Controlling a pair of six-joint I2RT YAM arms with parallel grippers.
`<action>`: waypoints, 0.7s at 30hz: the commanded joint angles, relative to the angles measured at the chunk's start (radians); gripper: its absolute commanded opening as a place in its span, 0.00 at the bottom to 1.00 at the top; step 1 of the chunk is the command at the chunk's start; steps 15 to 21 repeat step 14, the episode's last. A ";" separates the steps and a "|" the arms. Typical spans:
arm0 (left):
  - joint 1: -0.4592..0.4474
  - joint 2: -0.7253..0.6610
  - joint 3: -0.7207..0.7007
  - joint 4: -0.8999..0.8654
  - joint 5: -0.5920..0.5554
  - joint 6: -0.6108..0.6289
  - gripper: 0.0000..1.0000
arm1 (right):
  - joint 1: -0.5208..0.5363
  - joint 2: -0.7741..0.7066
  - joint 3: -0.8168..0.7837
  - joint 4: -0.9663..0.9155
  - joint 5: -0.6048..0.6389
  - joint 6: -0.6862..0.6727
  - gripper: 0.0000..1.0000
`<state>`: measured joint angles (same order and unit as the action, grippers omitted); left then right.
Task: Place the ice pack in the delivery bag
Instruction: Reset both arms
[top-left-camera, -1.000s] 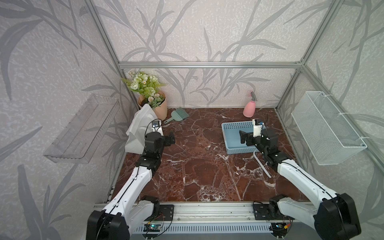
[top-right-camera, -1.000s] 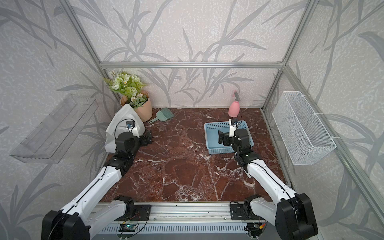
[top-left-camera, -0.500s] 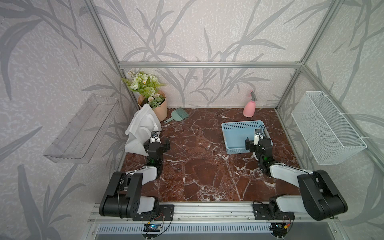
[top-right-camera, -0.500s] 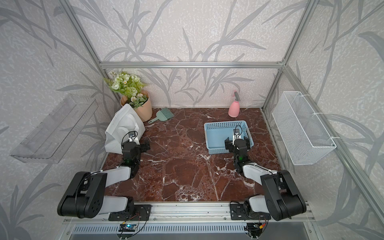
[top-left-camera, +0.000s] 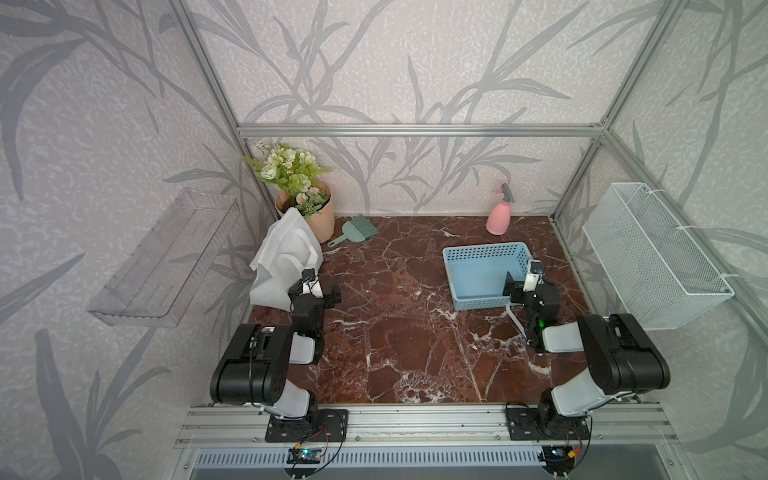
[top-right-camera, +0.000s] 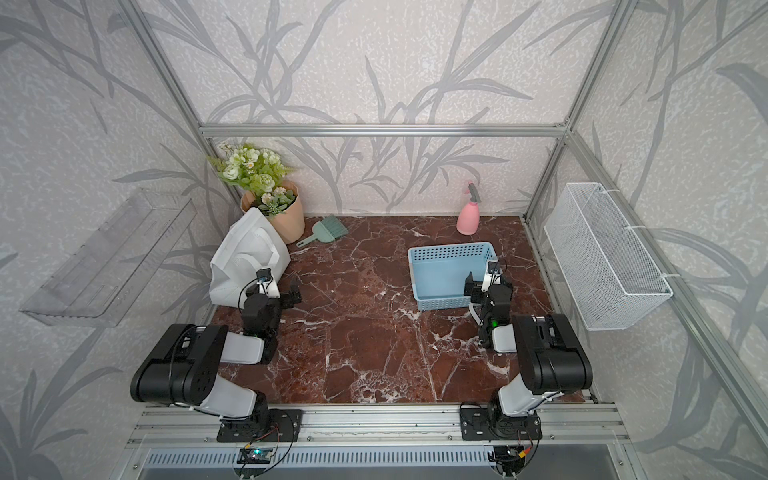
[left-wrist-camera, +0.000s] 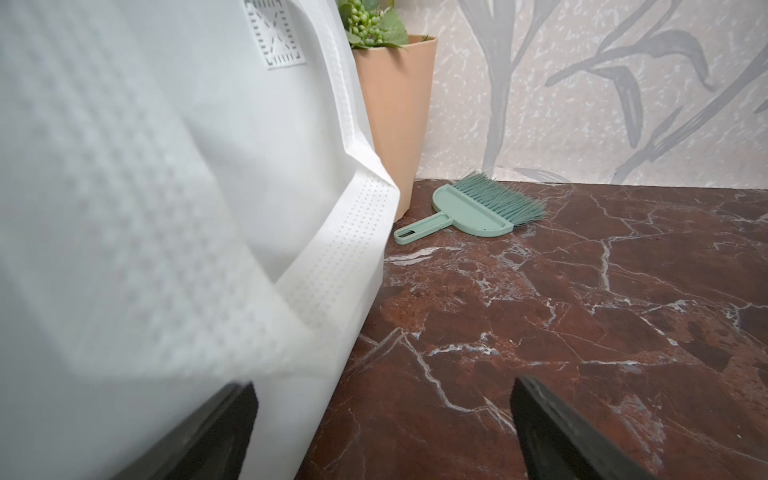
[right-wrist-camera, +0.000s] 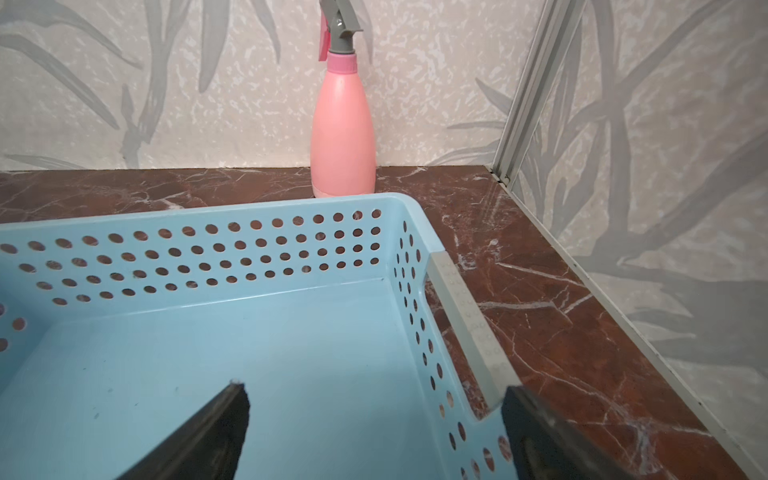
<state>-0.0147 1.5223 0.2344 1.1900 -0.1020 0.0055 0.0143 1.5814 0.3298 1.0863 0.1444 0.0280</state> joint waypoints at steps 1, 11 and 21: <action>-0.001 -0.002 0.006 0.039 0.017 -0.002 1.00 | -0.004 0.003 0.022 -0.069 0.007 0.036 0.99; -0.001 -0.004 0.006 0.036 0.017 0.000 1.00 | 0.000 0.000 0.038 -0.107 -0.083 0.002 0.99; -0.001 -0.004 0.006 0.036 0.018 0.000 1.00 | -0.002 0.002 0.037 -0.103 -0.083 0.003 0.99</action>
